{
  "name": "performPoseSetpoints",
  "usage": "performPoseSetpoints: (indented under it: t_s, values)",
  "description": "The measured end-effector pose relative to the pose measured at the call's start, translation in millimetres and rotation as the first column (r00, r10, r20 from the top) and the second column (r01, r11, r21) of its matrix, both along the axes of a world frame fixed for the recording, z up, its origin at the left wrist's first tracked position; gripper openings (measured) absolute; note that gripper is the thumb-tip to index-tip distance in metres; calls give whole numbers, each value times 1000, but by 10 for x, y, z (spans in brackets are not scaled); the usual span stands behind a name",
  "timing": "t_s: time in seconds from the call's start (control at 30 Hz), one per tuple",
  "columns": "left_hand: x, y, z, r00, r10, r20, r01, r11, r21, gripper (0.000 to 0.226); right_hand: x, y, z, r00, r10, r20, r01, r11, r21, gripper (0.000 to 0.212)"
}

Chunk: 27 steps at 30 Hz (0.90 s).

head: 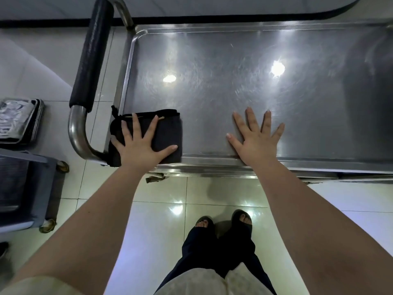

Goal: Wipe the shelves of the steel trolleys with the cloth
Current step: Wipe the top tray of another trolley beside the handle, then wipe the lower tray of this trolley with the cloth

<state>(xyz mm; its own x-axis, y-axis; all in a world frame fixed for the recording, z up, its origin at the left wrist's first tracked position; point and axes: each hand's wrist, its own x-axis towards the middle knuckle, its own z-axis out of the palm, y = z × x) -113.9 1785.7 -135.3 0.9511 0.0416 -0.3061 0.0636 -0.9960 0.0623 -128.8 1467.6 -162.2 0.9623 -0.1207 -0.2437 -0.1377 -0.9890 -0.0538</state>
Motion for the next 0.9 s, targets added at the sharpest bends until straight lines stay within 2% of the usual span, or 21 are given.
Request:
performPoseSetpoints:
  t_s: [0.1,0.2,0.27,0.37,0.43,0.5,0.57,0.6,0.7,0.8,0.9]
  values:
    - [-65,-295,-47,1000,24,15,-24,1000,-5,106,-27,7,-19,1000,5,2,-5,1000,-16,67]
    - [-138,-956,-85,998,-57,16,57,997,-43,109,-16,-23,17,1000,22,3,-22,999,26,64]
    - [-187,-1428,-74,992,-121,-22,119,989,-90,108,-42,-55,69,996,-24,89,5,977,211,57]
    - [-221,-1702,-45,986,-157,-54,148,979,-137,104,-155,-137,200,957,-201,208,44,812,582,51]
    - [-261,-1574,-2,982,-190,-21,182,961,-207,98,-271,-158,287,946,-170,277,-52,761,646,53]
    - [-341,-1341,60,964,-259,57,264,920,-289,88,-377,-99,336,949,84,303,-250,789,561,67]
    - [-428,-1111,108,926,-364,99,377,873,-309,81,-475,49,296,902,376,211,-430,830,355,82]
    - [-467,-1020,124,900,-425,93,433,852,-293,80,-520,129,256,878,450,164,-478,844,242,82]
    - [-513,-878,151,848,-527,53,524,820,-229,85,-536,239,213,882,451,135,-465,879,107,63]
    - [-465,-850,226,848,-527,58,523,811,-262,84,-432,240,316,926,369,76,-377,900,219,49]
    - [-396,-845,358,858,-507,87,506,804,-312,65,-340,232,527,941,326,93,-339,894,293,45]
